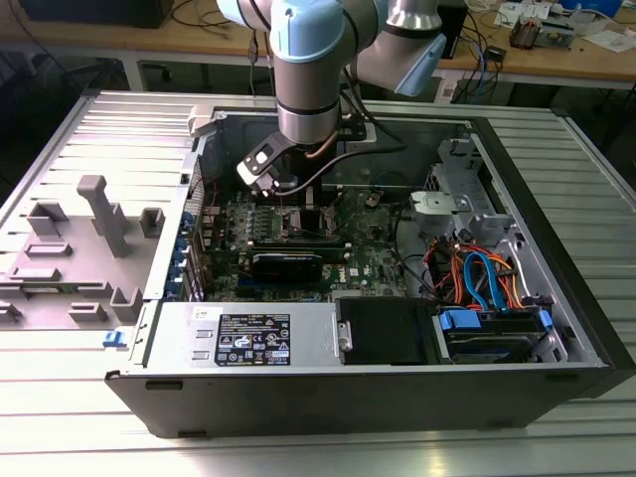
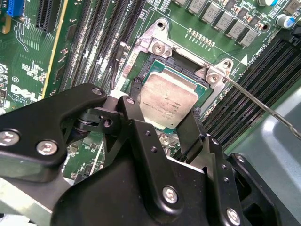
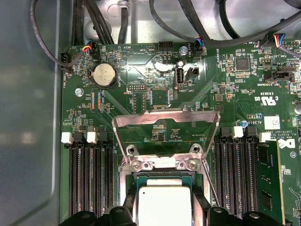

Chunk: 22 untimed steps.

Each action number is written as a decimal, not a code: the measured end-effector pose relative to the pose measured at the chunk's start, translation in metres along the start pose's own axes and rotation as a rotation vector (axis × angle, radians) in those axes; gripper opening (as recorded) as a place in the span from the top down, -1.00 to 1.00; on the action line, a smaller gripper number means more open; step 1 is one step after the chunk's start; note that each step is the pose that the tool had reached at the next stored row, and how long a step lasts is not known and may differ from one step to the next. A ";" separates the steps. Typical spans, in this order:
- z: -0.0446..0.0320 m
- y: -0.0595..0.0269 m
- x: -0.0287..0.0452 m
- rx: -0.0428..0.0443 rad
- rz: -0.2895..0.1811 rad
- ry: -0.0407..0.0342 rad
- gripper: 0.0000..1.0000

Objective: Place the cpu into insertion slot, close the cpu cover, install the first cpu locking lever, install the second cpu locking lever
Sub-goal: 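Place the cpu into insertion slot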

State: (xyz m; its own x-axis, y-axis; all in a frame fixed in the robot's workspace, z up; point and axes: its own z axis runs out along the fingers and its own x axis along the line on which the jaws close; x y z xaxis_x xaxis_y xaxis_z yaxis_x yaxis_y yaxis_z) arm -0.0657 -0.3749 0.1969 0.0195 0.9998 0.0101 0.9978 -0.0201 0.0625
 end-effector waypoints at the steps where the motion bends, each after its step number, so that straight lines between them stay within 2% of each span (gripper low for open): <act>1: 0.0000 0.0000 0.0000 0.0000 0.000 0.0000 -0.09; 12: 0.0004 0.0000 0.0002 -0.0004 0.000 0.0016 -0.09; 15: 0.0005 0.0000 0.0001 -0.0005 0.000 0.0008 -0.21; 16: 0.0002 0.0000 0.0000 -0.0001 0.000 0.0001 -0.34; 22: -0.0001 0.0001 0.0001 -0.0001 0.000 0.0002 -0.34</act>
State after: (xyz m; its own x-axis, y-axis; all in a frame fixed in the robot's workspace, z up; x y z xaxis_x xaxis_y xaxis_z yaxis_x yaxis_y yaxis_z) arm -0.0656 -0.3748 0.1970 0.0194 0.9998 0.0103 0.9978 -0.0200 0.0626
